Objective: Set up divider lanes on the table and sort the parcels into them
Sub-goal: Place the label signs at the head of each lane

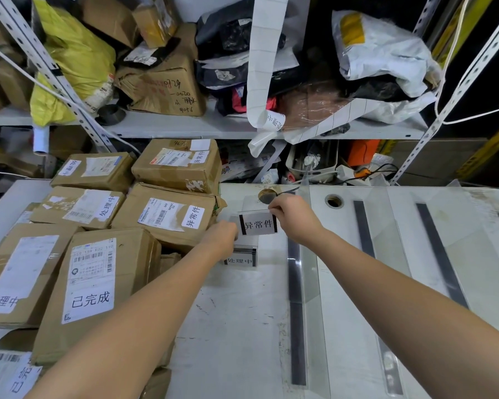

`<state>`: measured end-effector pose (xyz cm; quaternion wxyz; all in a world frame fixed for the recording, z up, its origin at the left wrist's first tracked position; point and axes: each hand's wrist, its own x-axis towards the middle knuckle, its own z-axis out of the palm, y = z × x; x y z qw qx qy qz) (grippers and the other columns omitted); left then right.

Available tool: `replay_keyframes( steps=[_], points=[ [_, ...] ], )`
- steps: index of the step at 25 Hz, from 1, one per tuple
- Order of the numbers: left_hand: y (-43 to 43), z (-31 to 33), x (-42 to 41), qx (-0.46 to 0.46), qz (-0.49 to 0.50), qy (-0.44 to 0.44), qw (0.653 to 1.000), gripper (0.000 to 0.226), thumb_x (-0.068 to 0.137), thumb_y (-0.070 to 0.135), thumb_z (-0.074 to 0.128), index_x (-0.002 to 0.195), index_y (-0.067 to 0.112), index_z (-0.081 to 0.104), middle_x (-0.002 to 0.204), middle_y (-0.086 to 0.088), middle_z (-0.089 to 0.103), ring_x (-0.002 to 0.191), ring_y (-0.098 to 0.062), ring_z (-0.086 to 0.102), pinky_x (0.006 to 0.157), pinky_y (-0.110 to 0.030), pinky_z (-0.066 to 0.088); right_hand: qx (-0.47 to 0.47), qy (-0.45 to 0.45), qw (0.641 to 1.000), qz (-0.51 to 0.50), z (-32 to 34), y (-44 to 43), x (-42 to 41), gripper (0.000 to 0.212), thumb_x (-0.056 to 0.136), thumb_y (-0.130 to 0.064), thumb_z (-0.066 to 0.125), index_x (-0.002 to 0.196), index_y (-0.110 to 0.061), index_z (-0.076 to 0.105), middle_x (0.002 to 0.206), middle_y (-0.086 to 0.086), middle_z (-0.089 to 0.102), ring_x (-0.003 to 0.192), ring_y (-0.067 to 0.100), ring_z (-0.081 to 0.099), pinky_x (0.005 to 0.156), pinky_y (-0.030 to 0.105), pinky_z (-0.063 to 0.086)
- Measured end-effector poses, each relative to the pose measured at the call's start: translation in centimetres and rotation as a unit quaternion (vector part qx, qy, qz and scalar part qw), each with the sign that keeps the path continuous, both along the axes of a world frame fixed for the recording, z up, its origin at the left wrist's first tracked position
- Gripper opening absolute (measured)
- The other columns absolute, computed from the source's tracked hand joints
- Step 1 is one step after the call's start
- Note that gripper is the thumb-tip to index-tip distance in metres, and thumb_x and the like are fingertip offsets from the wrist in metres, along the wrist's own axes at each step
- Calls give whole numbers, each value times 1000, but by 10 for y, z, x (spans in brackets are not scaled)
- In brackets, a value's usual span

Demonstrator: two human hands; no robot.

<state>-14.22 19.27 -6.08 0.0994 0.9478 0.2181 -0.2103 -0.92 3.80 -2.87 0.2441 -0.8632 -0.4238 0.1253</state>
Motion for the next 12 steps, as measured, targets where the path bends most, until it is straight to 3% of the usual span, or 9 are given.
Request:
replay_keyframes(
  steps=[2, 5, 12],
  points=[
    [2, -2, 3, -35, -18, -3, 999, 30, 96, 2, 60, 123, 11, 70, 124, -9, 66, 108, -27, 66, 94, -38, 56, 21, -5, 1000, -4, 6, -2, 2, 20, 100, -7, 55, 97, -4, 74, 103, 12, 70, 98, 30, 61, 86, 44, 50],
    [9, -5, 6, -74, -39, -8, 996, 23, 96, 7, 62, 115, 10, 75, 116, -7, 73, 104, -25, 68, 94, -38, 55, 57, -10, 998, -11, 9, -6, 1, 19, 99, -7, 57, 98, -3, 75, 100, 11, 71, 97, 28, 61, 85, 41, 49],
    [16, -16, 9, -115, -69, -7, 991, 25, 100, 17, 61, 122, 11, 72, 122, -5, 71, 107, -22, 65, 95, -33, 52, 88, -18, 996, -16, 8, -12, -2, 18, 100, -8, 59, 101, -4, 76, 98, 8, 71, 96, 24, 60, 82, 30, 44]
  ],
)
